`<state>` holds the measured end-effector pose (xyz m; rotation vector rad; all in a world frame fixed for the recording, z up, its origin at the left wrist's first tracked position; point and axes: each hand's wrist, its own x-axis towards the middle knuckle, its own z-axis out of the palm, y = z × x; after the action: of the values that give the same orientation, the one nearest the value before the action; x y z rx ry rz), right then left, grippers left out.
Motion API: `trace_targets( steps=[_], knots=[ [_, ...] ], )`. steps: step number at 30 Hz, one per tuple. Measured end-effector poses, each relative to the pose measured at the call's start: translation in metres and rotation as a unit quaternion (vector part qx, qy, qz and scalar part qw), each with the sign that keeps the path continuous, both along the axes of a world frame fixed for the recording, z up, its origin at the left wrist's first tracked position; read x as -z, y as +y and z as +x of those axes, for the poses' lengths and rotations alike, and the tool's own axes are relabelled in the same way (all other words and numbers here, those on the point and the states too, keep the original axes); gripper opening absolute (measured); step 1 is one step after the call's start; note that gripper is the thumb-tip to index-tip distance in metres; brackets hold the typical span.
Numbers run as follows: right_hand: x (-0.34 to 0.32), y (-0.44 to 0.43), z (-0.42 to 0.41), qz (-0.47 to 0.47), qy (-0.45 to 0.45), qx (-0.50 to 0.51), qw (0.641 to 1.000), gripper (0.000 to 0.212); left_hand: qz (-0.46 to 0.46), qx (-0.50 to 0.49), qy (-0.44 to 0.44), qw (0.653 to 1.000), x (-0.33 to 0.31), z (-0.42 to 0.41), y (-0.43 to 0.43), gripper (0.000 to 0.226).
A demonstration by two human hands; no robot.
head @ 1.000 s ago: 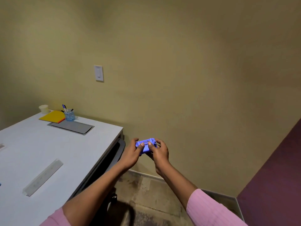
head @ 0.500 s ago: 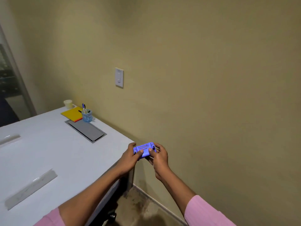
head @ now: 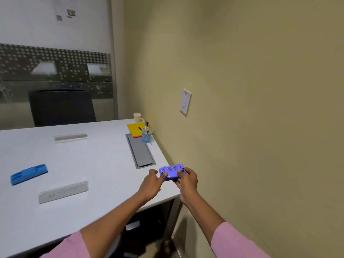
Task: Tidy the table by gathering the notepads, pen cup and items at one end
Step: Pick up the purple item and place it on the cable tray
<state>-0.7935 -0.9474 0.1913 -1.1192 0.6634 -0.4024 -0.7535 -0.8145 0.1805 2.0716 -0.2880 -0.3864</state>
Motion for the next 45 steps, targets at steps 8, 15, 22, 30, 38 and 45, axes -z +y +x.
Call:
trace_targets(
  steps=[8,15,22,30,38,45],
  knots=[
    [0.009,-0.023,0.075,-0.003,-0.002,-0.069,0.998,0.024,-0.020,-0.082,-0.002,0.996,-0.001,0.056,-0.021,0.042],
    [0.027,-0.034,0.155,0.008,0.007,-0.098,0.995,0.025,-0.039,-0.118,0.012,0.992,0.014,0.126,-0.036,0.034],
    [0.047,-0.035,0.248,0.020,0.038,-0.101,0.994,0.027,-0.119,-0.192,0.060,0.972,0.038,0.210,-0.043,0.029],
    [0.088,-0.031,0.326,-0.053,0.102,-0.098,0.988,0.021,-0.118,-0.225,0.089,0.963,0.076,0.286,-0.049,0.031],
    [0.124,-0.034,0.390,-0.139,0.146,-0.126,0.971,0.033,-0.097,-0.214,0.076,0.969,0.109,0.356,-0.058,0.013],
    [0.170,-0.044,0.451,-0.185,0.197,-0.138,0.953,0.040,-0.080,-0.211,0.111,0.968,0.151,0.414,-0.076,0.020]
  ],
)
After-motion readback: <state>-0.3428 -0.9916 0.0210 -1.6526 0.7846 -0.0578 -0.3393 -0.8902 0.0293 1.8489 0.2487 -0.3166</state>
